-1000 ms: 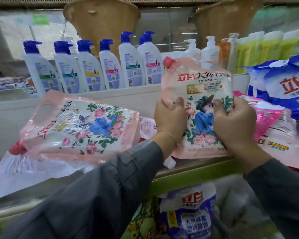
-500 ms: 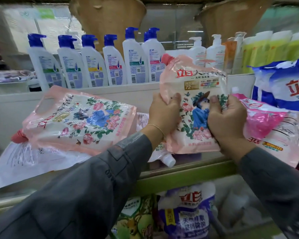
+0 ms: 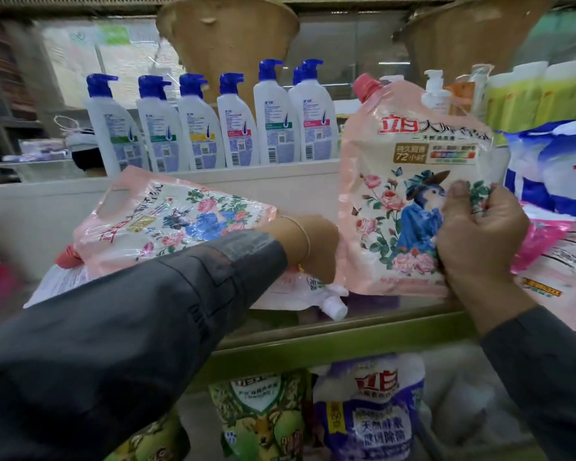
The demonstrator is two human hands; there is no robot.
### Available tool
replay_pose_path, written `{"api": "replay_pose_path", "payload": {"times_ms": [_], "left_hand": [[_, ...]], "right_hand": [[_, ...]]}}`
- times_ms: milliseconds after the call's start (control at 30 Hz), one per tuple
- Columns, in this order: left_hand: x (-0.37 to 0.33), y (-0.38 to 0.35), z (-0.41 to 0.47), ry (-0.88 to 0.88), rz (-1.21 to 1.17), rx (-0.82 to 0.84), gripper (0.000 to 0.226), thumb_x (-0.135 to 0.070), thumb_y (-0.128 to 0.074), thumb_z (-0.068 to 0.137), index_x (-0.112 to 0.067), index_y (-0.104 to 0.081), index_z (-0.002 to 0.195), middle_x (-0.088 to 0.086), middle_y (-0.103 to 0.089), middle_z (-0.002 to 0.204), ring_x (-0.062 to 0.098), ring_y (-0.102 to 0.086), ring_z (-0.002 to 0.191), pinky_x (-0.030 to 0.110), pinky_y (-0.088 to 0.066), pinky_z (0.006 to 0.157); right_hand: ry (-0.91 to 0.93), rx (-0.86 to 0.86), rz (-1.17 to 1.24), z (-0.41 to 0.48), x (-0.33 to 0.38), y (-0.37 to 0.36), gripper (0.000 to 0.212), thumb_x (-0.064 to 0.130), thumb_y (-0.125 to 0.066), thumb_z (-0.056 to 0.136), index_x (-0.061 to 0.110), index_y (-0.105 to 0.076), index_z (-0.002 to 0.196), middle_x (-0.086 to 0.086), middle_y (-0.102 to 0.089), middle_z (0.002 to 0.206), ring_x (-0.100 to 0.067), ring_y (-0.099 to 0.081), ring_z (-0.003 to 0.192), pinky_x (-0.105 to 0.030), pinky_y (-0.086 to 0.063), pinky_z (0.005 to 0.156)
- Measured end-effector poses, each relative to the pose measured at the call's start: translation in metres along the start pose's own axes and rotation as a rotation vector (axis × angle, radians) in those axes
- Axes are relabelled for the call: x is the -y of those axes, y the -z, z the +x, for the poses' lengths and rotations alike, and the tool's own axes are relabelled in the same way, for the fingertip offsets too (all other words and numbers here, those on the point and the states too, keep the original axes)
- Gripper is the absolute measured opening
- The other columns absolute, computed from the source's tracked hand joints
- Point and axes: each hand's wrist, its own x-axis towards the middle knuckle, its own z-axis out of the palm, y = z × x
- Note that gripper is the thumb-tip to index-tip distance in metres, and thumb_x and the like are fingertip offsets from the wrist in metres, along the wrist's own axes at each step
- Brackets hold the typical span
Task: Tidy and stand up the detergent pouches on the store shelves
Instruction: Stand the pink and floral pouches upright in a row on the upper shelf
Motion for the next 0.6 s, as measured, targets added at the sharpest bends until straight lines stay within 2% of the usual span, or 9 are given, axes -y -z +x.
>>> {"api": "replay_pose_path", "payload": {"times_ms": [67, 133, 267, 333, 400, 500, 600], "left_hand": [[-0.004, 0.001, -0.001, 0.003, 0.062, 0.016, 0.029, -0.031, -0.066, 0.085, -0.012, -0.066, 0.106, 0.003, -0.055, 0.080, 0.022, -0.055, 0.081, 0.032, -0.052, 0.082], [-0.005, 0.000, -0.004, 0.000, 0.184, -0.010, 0.034, -0.028, -0.066, 0.086, -0.010, -0.065, 0.114, 0.005, -0.055, 0.090, 0.022, -0.054, 0.086, 0.030, -0.049, 0.079], [-0.002, -0.010, -0.003, 0.100, 0.342, -0.097, 0.038, -0.026, -0.059, 0.087, -0.007, -0.060, 0.120, 0.010, -0.057, 0.109, 0.028, -0.059, 0.100, 0.038, -0.054, 0.084], [-0.008, -0.015, -0.002, 0.147, 0.346, -0.118, 0.031, -0.027, -0.056, 0.091, -0.011, -0.061, 0.117, 0.007, -0.059, 0.112, 0.028, -0.059, 0.104, 0.036, -0.051, 0.086], [-0.011, -0.014, -0.001, 0.179, 0.332, -0.167, 0.019, -0.021, -0.050, 0.095, -0.013, -0.064, 0.107, 0.003, -0.060, 0.098, 0.026, -0.061, 0.095, 0.035, -0.048, 0.078], [0.002, 0.002, 0.002, 0.176, 0.328, -0.282, 0.018, -0.013, -0.046, 0.093, -0.015, -0.062, 0.086, 0.002, -0.055, 0.079, 0.023, -0.054, 0.071, 0.030, -0.046, 0.065], [0.020, 0.019, 0.009, 0.192, 0.273, -0.361, 0.021, -0.004, -0.045, 0.092, -0.012, -0.064, 0.091, 0.004, -0.049, 0.079, 0.026, -0.050, 0.072, 0.032, -0.043, 0.060]], "right_hand": [[0.025, 0.005, -0.029, 0.000, -0.001, 0.000, 0.016, 0.024, -0.061, 0.099, 0.013, -0.065, 0.109, 0.004, -0.067, 0.091, 0.001, -0.066, 0.076, -0.021, -0.057, 0.063], [0.038, 0.012, -0.035, -0.001, -0.004, 0.002, 0.016, 0.026, -0.061, 0.098, 0.014, -0.065, 0.107, 0.001, -0.068, 0.095, -0.010, -0.067, 0.084, -0.030, -0.059, 0.069], [0.052, 0.005, -0.058, -0.001, -0.008, 0.006, 0.009, 0.030, -0.060, 0.098, 0.022, -0.062, 0.102, 0.014, -0.064, 0.090, -0.003, -0.066, 0.086, -0.034, -0.060, 0.074], [0.042, -0.007, -0.052, -0.001, -0.009, 0.008, 0.013, 0.029, -0.060, 0.098, 0.019, -0.064, 0.105, 0.009, -0.067, 0.093, -0.005, -0.067, 0.087, -0.033, -0.060, 0.074], [0.043, -0.024, -0.043, 0.000, -0.008, 0.010, 0.017, 0.030, -0.060, 0.098, 0.017, -0.066, 0.106, 0.002, -0.068, 0.096, -0.011, -0.068, 0.088, -0.032, -0.059, 0.074], [0.041, -0.022, -0.035, 0.001, -0.002, 0.011, 0.014, 0.030, -0.060, 0.098, 0.020, -0.065, 0.106, 0.002, -0.068, 0.096, -0.009, -0.068, 0.087, -0.028, -0.057, 0.072], [0.009, -0.022, -0.014, 0.002, 0.001, 0.014, 0.019, 0.028, -0.059, 0.099, 0.014, -0.066, 0.110, 0.004, -0.067, 0.097, -0.002, -0.067, 0.086, -0.022, -0.054, 0.068]]}}
